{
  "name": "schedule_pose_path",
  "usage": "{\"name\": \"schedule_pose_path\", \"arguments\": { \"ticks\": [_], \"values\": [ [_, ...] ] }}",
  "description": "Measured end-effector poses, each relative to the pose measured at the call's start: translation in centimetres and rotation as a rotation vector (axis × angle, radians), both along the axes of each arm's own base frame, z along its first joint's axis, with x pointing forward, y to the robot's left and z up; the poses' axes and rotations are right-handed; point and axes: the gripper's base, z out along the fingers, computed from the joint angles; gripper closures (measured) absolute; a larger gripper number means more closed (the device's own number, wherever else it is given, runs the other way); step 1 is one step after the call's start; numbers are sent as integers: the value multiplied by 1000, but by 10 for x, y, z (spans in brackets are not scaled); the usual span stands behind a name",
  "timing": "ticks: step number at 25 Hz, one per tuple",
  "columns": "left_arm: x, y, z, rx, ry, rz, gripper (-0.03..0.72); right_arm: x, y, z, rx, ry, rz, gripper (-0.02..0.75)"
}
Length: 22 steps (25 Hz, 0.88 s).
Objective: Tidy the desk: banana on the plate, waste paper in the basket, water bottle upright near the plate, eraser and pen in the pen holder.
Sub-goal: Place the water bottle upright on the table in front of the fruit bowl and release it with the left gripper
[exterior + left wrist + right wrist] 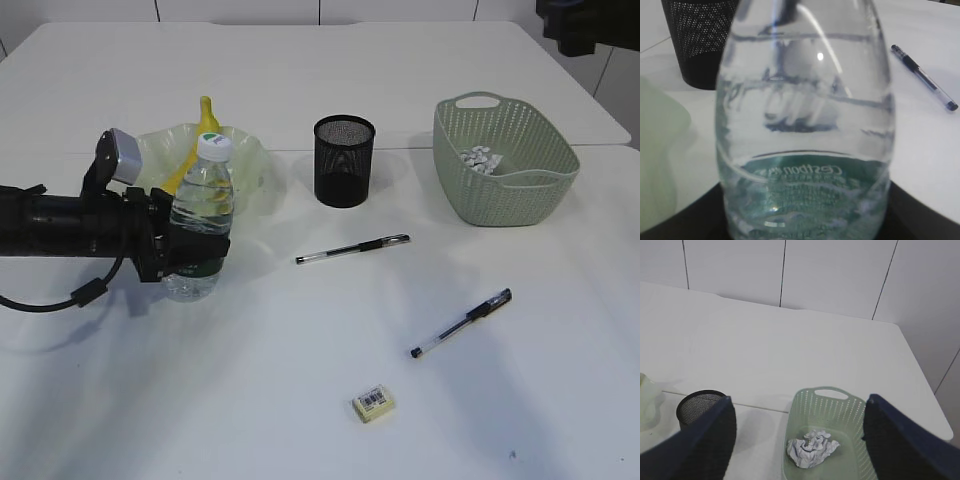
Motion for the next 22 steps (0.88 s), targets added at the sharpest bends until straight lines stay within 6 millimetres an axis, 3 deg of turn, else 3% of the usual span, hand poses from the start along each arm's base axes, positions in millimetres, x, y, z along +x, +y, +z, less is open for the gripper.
{"name": "schedule_pose_path", "arguments": {
  "ticks": [22],
  "values": [
    [-1,-1,-12,-32,40,-10,257,0,0,0,-2,-2,-4,153]
  ]
}}
